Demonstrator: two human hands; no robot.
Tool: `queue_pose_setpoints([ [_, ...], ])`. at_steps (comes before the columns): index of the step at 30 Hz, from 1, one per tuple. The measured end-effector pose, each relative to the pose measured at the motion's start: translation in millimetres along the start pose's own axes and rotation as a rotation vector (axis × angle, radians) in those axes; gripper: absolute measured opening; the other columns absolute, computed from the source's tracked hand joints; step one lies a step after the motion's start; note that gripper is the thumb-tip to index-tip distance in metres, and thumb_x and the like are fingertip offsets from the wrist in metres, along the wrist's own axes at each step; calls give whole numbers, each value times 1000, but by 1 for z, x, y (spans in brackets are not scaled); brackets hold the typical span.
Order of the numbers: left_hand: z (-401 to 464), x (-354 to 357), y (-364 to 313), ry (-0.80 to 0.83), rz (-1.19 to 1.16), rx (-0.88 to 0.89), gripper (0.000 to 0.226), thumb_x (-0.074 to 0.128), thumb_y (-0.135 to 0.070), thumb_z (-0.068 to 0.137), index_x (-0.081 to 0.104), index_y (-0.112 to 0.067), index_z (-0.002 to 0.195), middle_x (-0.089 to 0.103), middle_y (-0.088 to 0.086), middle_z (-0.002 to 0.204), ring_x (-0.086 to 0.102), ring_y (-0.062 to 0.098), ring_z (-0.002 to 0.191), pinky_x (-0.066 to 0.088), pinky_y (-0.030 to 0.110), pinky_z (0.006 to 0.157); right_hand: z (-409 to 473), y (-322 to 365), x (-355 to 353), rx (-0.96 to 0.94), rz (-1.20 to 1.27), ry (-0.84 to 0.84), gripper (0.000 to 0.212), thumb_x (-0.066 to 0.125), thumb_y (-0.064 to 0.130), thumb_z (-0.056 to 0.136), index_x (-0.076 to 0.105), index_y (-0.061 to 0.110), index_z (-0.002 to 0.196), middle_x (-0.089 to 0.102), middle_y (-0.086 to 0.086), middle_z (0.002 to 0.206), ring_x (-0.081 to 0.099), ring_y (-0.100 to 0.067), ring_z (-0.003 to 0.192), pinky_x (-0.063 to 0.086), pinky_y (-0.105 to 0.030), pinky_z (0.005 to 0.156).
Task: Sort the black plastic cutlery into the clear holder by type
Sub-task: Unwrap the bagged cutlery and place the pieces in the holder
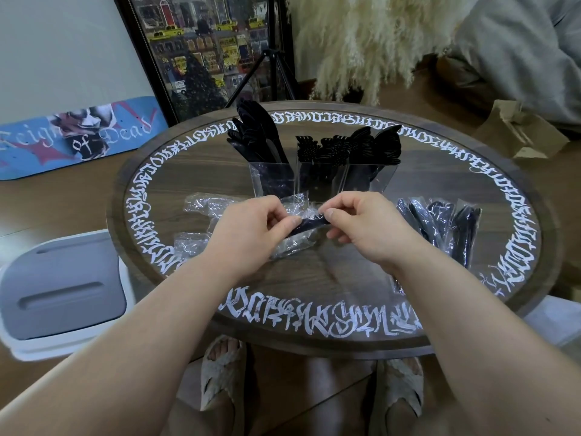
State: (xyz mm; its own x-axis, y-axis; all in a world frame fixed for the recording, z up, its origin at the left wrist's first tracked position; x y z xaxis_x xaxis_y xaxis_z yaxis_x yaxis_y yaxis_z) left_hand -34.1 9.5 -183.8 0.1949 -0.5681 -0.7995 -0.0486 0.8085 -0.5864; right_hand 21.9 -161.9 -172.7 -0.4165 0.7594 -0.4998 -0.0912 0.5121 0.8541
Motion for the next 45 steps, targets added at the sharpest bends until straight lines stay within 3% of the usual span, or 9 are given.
queue_pose_setpoints([
  [7, 2, -4, -1, -107, -42, -27, 21, 51, -41, 93, 62, -23, 94, 62, -7, 94, 55, 8, 85, 40, 20, 72, 3, -4, -1, 23, 64, -80, 24, 54, 12, 94, 65, 24, 75, 66, -3, 63, 66, -30, 71, 56, -52, 76],
  [10, 6, -9, 6, -175, -24, -118, 31, 40, -33, 99, 55, -18, 121, 58, -1, 117, 53, 13, 102, 38, 28, 83, 7, -9, -7, 85, 189, -197, 25, 53, 11, 95, 64, 22, 75, 63, -2, 63, 61, -15, 61, 53, -41, 68],
  [15, 7, -7, 22, -119, -29, -255, 28, 39, -22, 100, 54, -20, 123, 67, -1, 81, 63, 17, 77, 48, 33, 70, 9, -13, -13, 134, 316, -210, 23, 53, 9, 95, 64, 19, 77, 62, -2, 73, 59, -7, 56, 48, -22, 58],
  [22, 9, -10, 17, -166, -63, -238, 21, 47, -18, 99, 61, -23, 114, 67, -9, 72, 55, -9, 54, 34, 8, 46, 6, -15, -8, 190, 341, -82, 20, 54, 9, 95, 62, 18, 81, 63, -2, 71, 58, -10, 56, 47, -24, 58],
  [28, 10, -12, 22, -184, 41, -215, 25, 46, -14, 97, 62, -20, 115, 70, -4, 85, 64, 14, 79, 48, 27, 72, 7, -16, -17, 199, 385, -176, 17, 61, 9, 90, 66, 14, 74, 61, 1, 61, 52, -7, 51, 45, -20, 53],
  [35, 11, -9, 33, -169, 137, -261, 22, 44, -14, 96, 61, -18, 111, 68, 3, 83, 58, 22, 79, 41, 31, 68, 4, -15, -20, 196, 426, -175, 15, 64, 7, 89, 67, 11, 75, 61, -2, 61, 52, -5, 48, 46, -18, 50],
  [38, 10, -14, 41, -150, 203, -327, 27, 44, -16, 95, 58, -18, 118, 66, 7, 106, 57, 27, 95, 44, 35, 78, 4, -17, -28, 214, 458, -223, 14, 64, 6, 88, 67, 10, 75, 60, -3, 61, 51, -4, 45, 44, -18, 48],
  [41, 6, -11, 38, -153, 304, -248, 37, 49, -17, 92, 53, -18, 129, 49, 7, 133, 45, 30, 118, 37, 38, 97, 2, -21, -31, 231, 435, -229, 15, 63, 4, 88, 66, 9, 74, 60, -3, 61, 51, -4, 44, 44, -17, 47],
  [45, 4, 9, 13, -30, 213, 55, 37, 52, -25, 93, 53, -22, 130, 48, 1, 132, 47, 18, 119, 38, 32, 100, 1, -20, -25, 216, 355, -219, 18, 62, 4, 88, 67, 10, 72, 60, -3, 60, 52, -5, 46, 46, -17, 48],
])
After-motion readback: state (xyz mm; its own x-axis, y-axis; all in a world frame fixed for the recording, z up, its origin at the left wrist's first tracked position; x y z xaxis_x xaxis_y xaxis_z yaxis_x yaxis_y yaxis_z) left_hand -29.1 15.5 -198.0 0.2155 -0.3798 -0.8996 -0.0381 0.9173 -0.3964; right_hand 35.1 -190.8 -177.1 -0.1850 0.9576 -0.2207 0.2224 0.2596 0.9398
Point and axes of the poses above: each hand's wrist, its own z-axis towards the middle knuckle, its own x-axis out of the palm, y = z × x, the point moved 2 cm from there along z, towards the middle knuckle
